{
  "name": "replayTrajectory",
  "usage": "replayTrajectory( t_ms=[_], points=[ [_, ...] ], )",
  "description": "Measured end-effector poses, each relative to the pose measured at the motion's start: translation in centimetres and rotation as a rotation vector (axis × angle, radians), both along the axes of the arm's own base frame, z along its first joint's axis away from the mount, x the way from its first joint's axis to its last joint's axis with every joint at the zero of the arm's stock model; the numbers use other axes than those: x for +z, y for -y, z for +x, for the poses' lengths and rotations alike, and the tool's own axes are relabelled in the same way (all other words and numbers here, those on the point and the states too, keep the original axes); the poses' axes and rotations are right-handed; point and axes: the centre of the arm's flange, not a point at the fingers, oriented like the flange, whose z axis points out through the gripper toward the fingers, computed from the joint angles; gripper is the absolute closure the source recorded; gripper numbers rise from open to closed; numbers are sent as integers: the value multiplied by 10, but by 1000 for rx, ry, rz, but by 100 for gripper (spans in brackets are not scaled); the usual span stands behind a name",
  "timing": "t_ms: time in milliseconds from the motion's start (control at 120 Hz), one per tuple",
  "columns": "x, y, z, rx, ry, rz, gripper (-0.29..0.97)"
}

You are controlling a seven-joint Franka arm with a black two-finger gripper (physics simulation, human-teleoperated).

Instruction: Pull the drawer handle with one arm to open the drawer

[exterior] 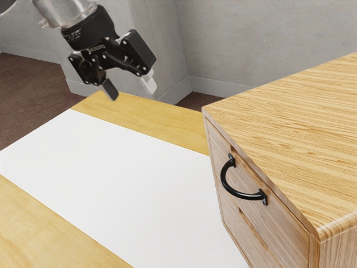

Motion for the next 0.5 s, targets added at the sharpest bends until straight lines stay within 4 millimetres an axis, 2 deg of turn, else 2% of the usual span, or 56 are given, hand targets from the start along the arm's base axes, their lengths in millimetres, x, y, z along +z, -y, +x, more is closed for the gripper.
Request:
replayTrajectory(
  t_ms=[50, 125, 167, 275, 375, 500],
  points=[
    [4, 6, -11, -1, 7, 0, 0],
    [6, 13, -51, 8, 24, -8, 0],
    [1, 19, -61, 14, 26, -11, 0],
    [-31, 36, -56, 29, 1, -26, 0],
    [-37, 61, -55, 26, 21, -36, 0],
    [-46, 74, -50, 54, 31, -10, 0]
  ],
)
